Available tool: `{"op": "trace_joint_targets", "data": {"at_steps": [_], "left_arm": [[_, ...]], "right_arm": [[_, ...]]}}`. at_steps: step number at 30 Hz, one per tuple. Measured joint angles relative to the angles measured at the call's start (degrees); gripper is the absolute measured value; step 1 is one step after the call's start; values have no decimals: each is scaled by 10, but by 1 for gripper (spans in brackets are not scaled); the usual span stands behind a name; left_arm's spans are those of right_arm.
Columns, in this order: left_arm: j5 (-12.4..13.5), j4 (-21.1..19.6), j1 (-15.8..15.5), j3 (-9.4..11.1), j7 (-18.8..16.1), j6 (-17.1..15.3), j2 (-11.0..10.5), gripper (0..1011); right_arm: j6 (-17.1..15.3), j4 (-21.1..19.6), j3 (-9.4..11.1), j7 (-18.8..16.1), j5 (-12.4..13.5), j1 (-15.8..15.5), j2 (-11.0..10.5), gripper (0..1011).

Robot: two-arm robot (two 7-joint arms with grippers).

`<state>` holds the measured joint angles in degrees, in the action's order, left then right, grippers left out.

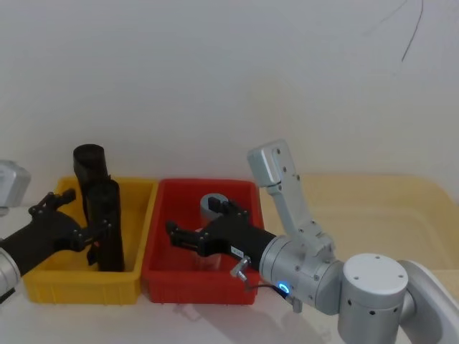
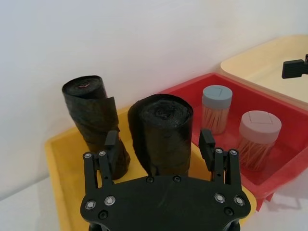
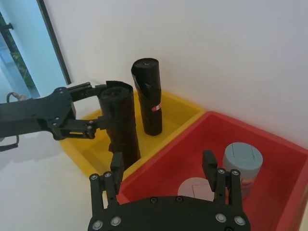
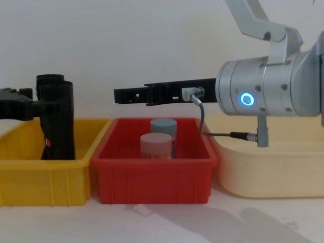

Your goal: Pick up the garbage bag with the one hand and transfer it to the other hand.

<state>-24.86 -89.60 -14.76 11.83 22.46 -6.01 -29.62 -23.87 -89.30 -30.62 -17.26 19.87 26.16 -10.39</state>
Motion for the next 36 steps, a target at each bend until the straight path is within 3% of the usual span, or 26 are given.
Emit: {"op": "trace_joint_targets", "data": {"at_steps": [16, 36], "left_arm": [[13, 45, -39, 28, 6, 3, 15, 1001], [20, 59, -51, 36, 3, 4, 22, 1001]], "right_arm": [[3, 30, 2, -8, 1, 16, 0, 1001], [-10, 102, -9, -23, -16, 48, 1, 1001]]}}
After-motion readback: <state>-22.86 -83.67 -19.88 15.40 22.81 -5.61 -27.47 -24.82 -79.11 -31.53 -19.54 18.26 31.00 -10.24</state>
